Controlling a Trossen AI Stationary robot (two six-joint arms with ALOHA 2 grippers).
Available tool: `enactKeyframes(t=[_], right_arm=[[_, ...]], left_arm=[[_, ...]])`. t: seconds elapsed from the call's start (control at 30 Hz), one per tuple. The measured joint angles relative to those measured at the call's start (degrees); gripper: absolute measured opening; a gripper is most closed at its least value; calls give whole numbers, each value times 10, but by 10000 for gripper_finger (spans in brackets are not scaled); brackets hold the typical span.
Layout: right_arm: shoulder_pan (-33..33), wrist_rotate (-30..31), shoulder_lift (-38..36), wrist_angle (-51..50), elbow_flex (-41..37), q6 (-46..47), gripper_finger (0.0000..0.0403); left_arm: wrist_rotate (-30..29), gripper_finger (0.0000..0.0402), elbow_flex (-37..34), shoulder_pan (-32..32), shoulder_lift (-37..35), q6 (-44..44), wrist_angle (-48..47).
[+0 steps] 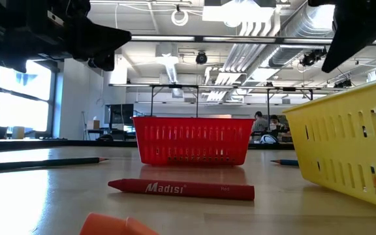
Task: Sort crayons/erasers/pens/pencils in bins
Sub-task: Put the orange eraser into the yellow bin
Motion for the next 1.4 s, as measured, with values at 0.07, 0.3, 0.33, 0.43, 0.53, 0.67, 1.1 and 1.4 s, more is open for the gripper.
enactKeyframes(t=[0.07,0.3,0.33,0.43,0.53,0.67,1.1,1.4], right_arm=[[5,-1,16,1,0,9,11],[14,-24,75,16,0,36,69],[14,-26,82,23,0,36,79],[14,-42,105,46,0,33,105],[14,-62,127,61,0,26,122],[14,-76,151,67,0,24,130],[31,-56,141,154,0,-96,92],[40,-45,139,316,0,-294,18]], left_arm=[[0,0,0,-1,0,-1,-8],[0,0,0,0,0,-11,-11],[0,1,0,-1,0,-11,-11],[0,0,0,-8,0,-11,-11],[0,1,0,-19,0,-11,-11],[0,0,0,-33,0,-11,-11],[-195,1,84,-154,0,0,-308],[-272,1,268,-288,0,-89,-730]])
